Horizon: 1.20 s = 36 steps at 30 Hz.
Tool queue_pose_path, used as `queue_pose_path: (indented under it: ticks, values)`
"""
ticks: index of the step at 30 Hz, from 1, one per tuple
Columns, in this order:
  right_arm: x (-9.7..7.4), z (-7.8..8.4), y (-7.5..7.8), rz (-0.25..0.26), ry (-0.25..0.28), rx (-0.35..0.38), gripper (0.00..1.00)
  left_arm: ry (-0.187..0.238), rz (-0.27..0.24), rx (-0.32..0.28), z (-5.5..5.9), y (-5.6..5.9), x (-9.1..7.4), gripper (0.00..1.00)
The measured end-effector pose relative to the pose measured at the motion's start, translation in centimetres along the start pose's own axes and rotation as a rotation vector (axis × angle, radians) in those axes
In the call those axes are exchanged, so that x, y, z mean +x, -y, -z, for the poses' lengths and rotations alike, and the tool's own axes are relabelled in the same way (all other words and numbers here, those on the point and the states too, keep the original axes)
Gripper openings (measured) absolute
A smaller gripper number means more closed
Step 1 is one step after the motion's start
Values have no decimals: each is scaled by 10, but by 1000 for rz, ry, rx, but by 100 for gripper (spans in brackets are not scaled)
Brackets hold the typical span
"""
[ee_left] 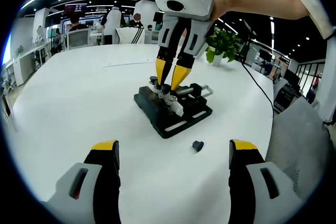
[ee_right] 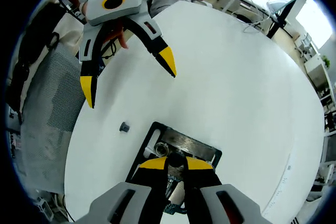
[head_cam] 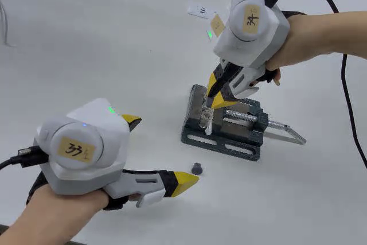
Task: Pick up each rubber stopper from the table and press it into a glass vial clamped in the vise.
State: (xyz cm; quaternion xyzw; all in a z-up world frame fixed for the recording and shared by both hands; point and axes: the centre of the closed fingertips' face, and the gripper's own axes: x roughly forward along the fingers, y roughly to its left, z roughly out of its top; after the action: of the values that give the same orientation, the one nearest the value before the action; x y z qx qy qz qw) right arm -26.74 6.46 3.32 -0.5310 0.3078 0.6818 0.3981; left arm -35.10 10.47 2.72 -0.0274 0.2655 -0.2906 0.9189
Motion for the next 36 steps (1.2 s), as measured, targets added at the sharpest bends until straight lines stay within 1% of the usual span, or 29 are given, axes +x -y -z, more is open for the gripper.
queue_pose_path:
  ticks: [3,20,23,25,26,27,32,34,36]
  values:
    - [0,1,-1,4,-4,-16,7,1,3,-1,0,0,1,85]
    - [0,1,0,9,-9,-39,9,-1,10,-3,0,2,2,85]
    - [-1,1,1,15,-3,-40,9,-1,11,-2,0,2,2,85]
    - [-2,1,3,25,-1,-40,12,-1,12,-2,0,2,3,85]
    - [-2,2,6,38,-1,-43,15,-1,13,-2,1,2,3,85]
    - [-2,2,7,38,0,-42,16,-2,13,-1,1,2,3,85]
    - [-5,-1,7,29,21,-24,15,-1,14,-1,0,2,3,85]
    - [-8,-3,6,21,38,-4,14,0,12,0,-1,2,3,85]
    - [-11,-5,4,10,52,17,11,4,10,1,-2,1,2,85]
